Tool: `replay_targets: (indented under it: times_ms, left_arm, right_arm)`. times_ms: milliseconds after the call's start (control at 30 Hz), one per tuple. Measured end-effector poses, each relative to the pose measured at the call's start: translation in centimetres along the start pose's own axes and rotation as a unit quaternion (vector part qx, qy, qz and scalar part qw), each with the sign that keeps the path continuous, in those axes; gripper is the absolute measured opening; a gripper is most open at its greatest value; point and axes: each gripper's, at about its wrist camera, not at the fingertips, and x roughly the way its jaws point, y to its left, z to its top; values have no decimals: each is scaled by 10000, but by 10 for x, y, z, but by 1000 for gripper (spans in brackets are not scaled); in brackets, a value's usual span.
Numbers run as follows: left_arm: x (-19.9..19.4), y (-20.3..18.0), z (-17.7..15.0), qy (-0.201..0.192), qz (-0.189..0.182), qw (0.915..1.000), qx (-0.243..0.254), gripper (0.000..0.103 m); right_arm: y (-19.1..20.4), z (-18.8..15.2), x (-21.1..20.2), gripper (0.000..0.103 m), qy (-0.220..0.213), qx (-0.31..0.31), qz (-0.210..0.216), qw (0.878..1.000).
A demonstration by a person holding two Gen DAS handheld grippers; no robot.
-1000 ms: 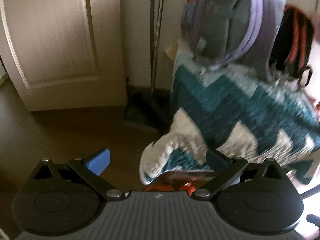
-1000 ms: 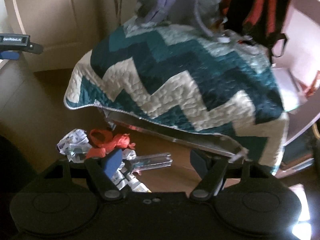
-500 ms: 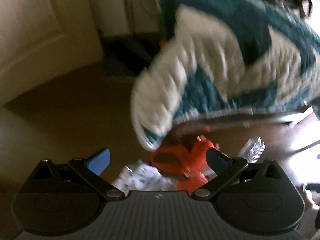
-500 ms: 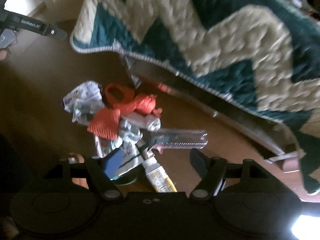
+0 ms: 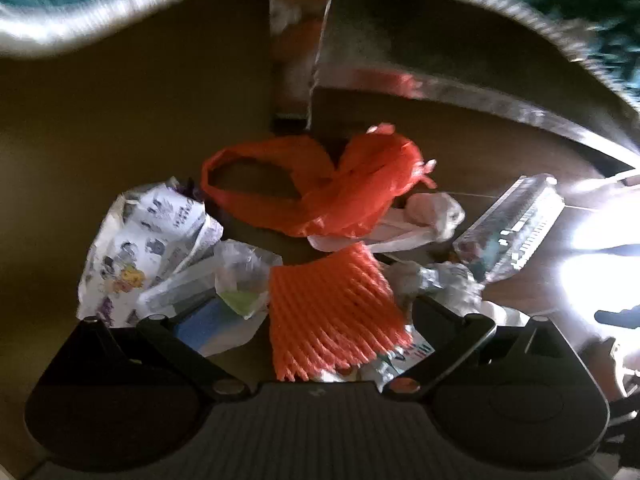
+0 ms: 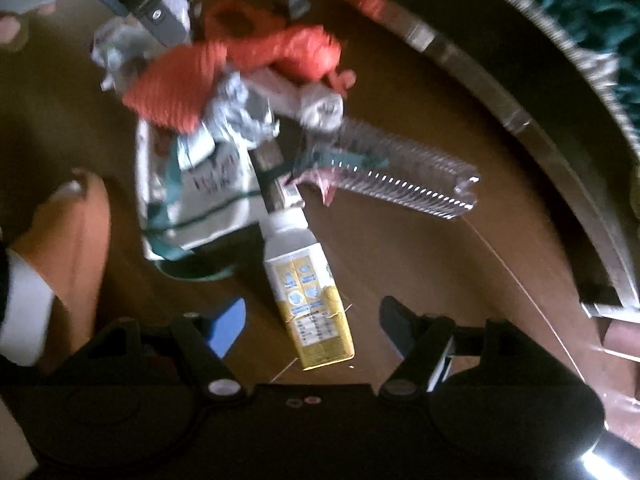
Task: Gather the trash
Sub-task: 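Lower the left tool onto the orange foam net while the right tool grasps the milk carton, then carry the orange net and milk carton in both tools over the teal bin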
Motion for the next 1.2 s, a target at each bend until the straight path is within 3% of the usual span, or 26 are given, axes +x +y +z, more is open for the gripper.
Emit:
replay_targets:
  times_ms: [100, 200, 333, 400, 533, 667, 700, 933, 967, 1000, 1200]
  left_arm:
    - [18, 9, 2, 172, 21, 9987, -489, 102]
    - [35, 20, 5, 324, -306, 9936, -1034, 102]
    - [52, 14, 1, 530, -366, 9927, -1019, 100]
    - [58, 12, -2, 626, -383, 9919, -1040, 88]
    - [62, 16, -5, 696, -455, 9893, -1202, 77]
    - [62, 23, -6, 770, -614, 9854, -1390, 42]
    - [63, 24, -5, 786, -659, 9846, -1419, 37]
    - [55, 21, -8, 722, -735, 9868, -1250, 29]
    - [53, 21, -8, 720, -748, 9868, -1240, 29]
    - [51, 22, -9, 724, -771, 9867, -1233, 29]
    - [28, 22, -13, 604, -858, 9900, -943, 25]
  right_arm:
    - [-3, 3, 18, 74, 87, -71, 19, 9999]
    - [-6, 8, 34, 74, 148, -210, 41, 9997]
    - [-5, 12, 58, 74, 337, -316, 177, 9988]
    - [-3, 11, 69, 74, 409, -415, 170, 9982]
    - [3, 8, 82, 72, 415, -650, 39, 9970]
    - [6, 7, 89, 71, 377, -813, -48, 9960]
    - [7, 8, 89, 71, 354, -829, -59, 9959]
    - [10, 10, 81, 67, 163, -885, -154, 9958]
    - [12, 10, 80, 63, 155, -918, -190, 9955]
    - [14, 10, 80, 50, 171, -962, -229, 9950]
    - [20, 11, 77, 49, 140, -995, -363, 9943]
